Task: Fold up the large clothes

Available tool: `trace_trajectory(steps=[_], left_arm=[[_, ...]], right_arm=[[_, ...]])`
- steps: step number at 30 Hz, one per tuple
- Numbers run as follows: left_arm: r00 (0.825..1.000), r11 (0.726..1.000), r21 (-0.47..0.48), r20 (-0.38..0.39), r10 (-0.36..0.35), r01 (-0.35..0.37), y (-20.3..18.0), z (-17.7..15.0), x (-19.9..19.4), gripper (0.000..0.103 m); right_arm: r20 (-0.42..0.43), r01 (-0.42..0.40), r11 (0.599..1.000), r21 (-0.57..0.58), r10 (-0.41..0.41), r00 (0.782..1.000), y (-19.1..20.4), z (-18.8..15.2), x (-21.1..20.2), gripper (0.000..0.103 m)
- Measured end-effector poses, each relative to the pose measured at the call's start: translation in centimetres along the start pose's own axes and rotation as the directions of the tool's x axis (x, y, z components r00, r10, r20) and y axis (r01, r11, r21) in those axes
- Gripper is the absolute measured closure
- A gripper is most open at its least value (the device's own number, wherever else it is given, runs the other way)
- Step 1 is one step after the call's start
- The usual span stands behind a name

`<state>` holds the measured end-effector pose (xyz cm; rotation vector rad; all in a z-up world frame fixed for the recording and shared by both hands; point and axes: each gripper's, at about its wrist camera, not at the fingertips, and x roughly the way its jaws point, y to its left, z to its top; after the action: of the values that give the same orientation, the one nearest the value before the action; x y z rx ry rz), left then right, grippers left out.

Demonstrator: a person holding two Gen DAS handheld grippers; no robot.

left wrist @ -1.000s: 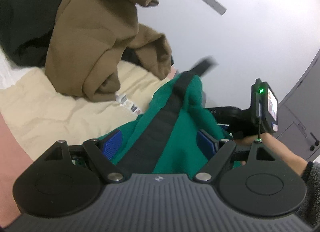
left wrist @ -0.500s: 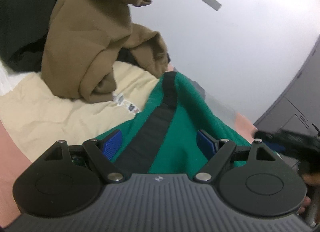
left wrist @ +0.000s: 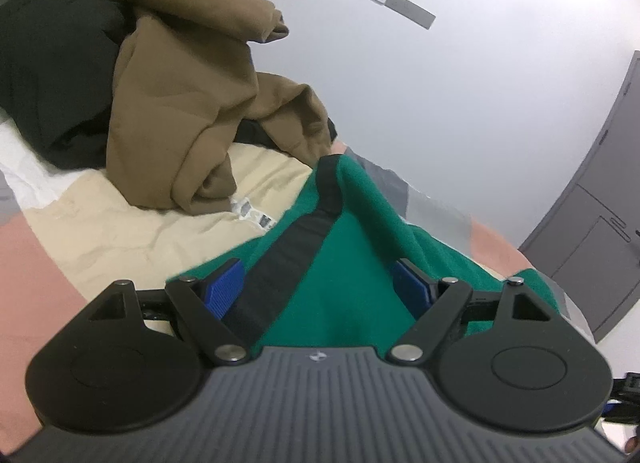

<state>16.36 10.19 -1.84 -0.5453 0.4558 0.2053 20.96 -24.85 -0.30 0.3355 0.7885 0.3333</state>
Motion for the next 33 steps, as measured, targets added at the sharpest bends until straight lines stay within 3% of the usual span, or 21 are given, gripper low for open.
trace_trajectory(steps=[5, 8, 10, 14, 18, 23, 28, 30, 31, 32, 33], left_arm=[[0.995, 0.999, 0.013, -0.089, -0.047, 0.048, -1.4, -2.0, -0.9, 0.018], [0.982, 0.996, -0.035, -0.165, -0.089, 0.084, -1.4, -3.0, -0.2, 0.018], [0.971, 0.994, -0.058, -0.213, -0.104, 0.094, -1.2, -3.4, 0.7, 0.016], [0.943, 0.972, -0.205, -0.284, -0.172, 0.116, 0.5, -4.2, 2.6, 0.015], [0.922, 0.918, -0.377, -0.299, -0.247, 0.124, 2.7, -4.9, 4.2, 0.015], [0.909, 0.789, -0.596, -0.233, -0.347, 0.149, 5.5, -5.8, 6.2, 0.015], [0.914, 0.684, -0.708, -0.14, -0.38, 0.176, 7.2, -6.1, 7.5, 0.016], [0.921, 0.668, -0.719, -0.101, -0.377, 0.194, 7.5, -6.1, 7.7, 0.017], [0.926, 0.673, -0.714, -0.097, -0.366, 0.191, 7.4, -6.1, 7.8, 0.019], [0.928, 0.689, -0.701, -0.107, -0.357, 0.184, 7.3, -5.9, 7.8, 0.022], [0.932, 0.717, -0.677, -0.129, -0.339, 0.167, 7.1, -5.8, 7.8, 0.032]], right_arm=[[-0.046, -0.052, 0.986, 0.16, 0.06, 0.997, -2.2, -0.8, 0.9, 0.038], [-0.074, -0.074, 0.968, 0.24, 0.094, 0.993, -2.9, -1.1, 1.7, 0.023], [-0.111, -0.086, 0.95, 0.302, 0.124, 0.986, -3.1, -1.7, 2.3, 0.023], [-0.108, -0.145, 0.903, 0.405, 0.205, 0.973, -3.5, -2.6, 3.5, 0.011], [-0.085, -0.184, 0.835, 0.519, 0.264, 0.961, -4.9, -3.1, 5.2, 0.012], [0.009, -0.186, 0.753, 0.631, 0.233, 0.972, -7.1, -3.4, 6.7, 0.013], [0.126, -0.205, 0.739, 0.642, 0.162, 0.979, -8.2, -2.8, 6.8, 0.012], [0.139, -0.203, 0.756, 0.622, 0.149, 0.979, -8.3, -2.7, 7.2, 0.018], [0.136, -0.194, 0.775, 0.602, 0.14, 0.981, -8.1, -2.6, 7.4, 0.021], [0.132, -0.187, 0.796, 0.575, 0.135, 0.982, -7.7, -2.5, 7.7, 0.026], [0.125, -0.184, 0.811, 0.555, 0.138, 0.983, -7.4, -2.4, 7.9, 0.036]])
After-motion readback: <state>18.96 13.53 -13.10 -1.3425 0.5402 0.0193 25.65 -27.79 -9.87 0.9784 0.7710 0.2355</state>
